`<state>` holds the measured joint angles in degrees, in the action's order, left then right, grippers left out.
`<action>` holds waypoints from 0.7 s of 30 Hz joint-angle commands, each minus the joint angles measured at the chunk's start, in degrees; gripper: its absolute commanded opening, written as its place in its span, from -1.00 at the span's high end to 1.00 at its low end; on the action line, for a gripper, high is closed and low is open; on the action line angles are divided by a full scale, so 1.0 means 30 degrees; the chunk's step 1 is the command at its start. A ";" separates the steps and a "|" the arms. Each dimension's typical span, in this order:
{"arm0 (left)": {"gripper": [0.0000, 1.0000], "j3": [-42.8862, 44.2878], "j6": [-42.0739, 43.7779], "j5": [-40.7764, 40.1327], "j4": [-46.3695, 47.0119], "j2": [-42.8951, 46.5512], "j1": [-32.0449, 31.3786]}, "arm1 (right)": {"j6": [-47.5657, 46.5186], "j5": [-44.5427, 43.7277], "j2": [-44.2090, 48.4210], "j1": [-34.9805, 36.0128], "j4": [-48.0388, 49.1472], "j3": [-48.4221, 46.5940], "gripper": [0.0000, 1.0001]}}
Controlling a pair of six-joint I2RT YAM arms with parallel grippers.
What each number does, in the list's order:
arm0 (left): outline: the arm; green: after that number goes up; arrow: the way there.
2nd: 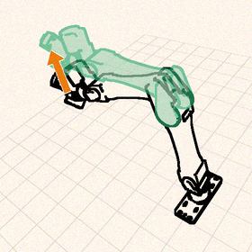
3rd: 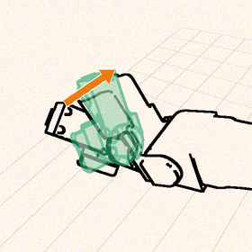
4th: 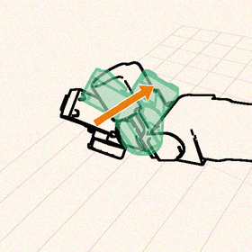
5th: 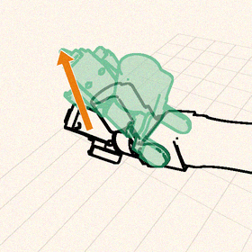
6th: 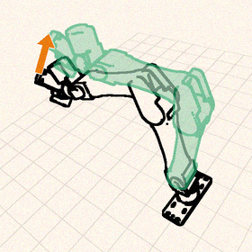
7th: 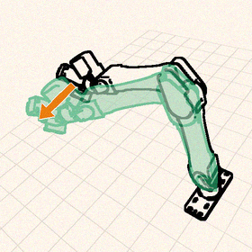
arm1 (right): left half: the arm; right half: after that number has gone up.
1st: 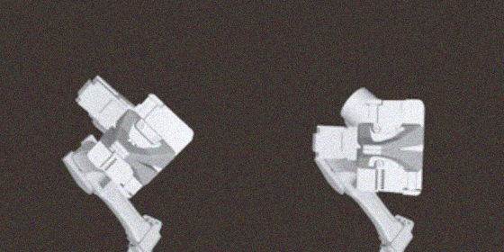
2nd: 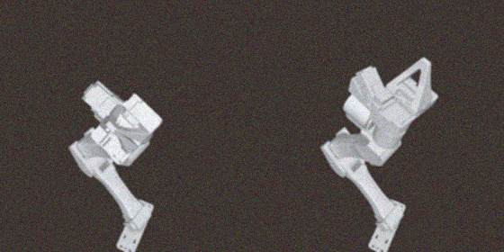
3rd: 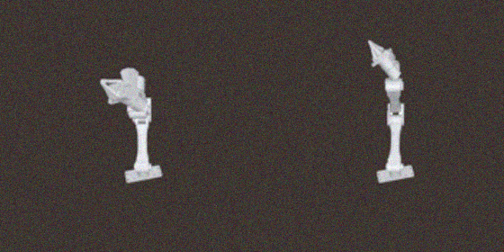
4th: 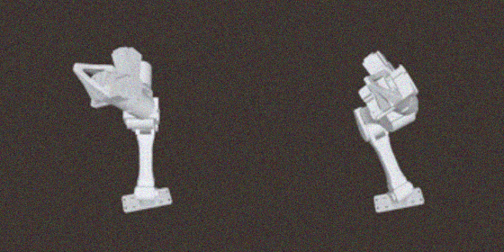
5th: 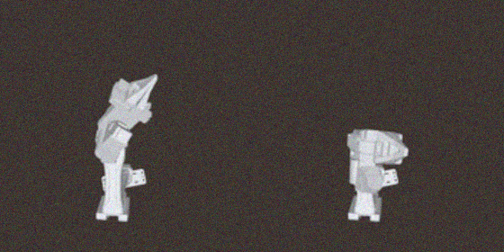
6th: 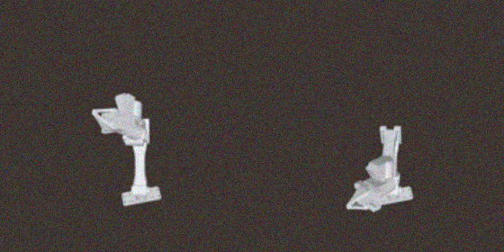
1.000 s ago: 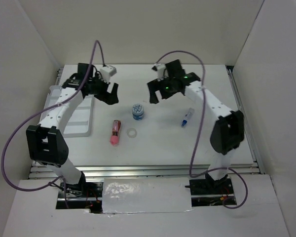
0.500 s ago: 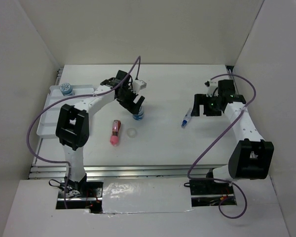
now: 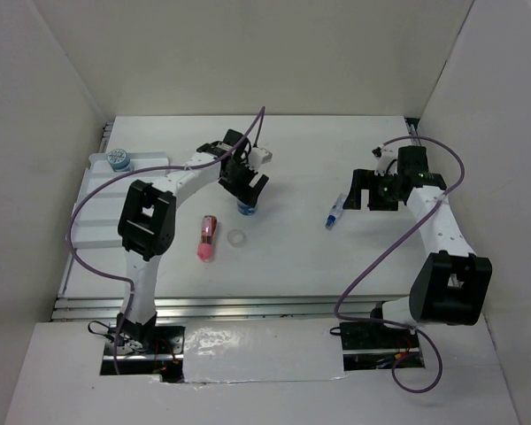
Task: Sort the stationery into containers
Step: Pick up the stationery from the center of the board.
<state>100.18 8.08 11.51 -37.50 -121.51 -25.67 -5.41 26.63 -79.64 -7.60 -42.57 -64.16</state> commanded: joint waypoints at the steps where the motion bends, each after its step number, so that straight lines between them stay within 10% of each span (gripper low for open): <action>1: -0.84 0.0122 -0.0348 -0.0584 0.0164 -0.0043 0.0032 | -0.0159 0.0497 0.0237 -0.0193 0.0390 -0.0469 -1.00; 14: 0.06 -0.0055 -0.0494 -0.0585 0.0195 0.1507 0.0557 | -0.0423 0.0585 0.0295 -0.0222 0.0449 0.0322 -1.00; 21: 0.21 0.2925 -0.0468 0.0120 -0.2000 0.2595 0.5557 | -0.0629 0.0294 0.0616 0.0187 0.0798 0.1375 -1.00</action>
<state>102.41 7.11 11.77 -41.91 -119.44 -16.69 -6.48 27.79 -79.64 -7.62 -41.91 -61.25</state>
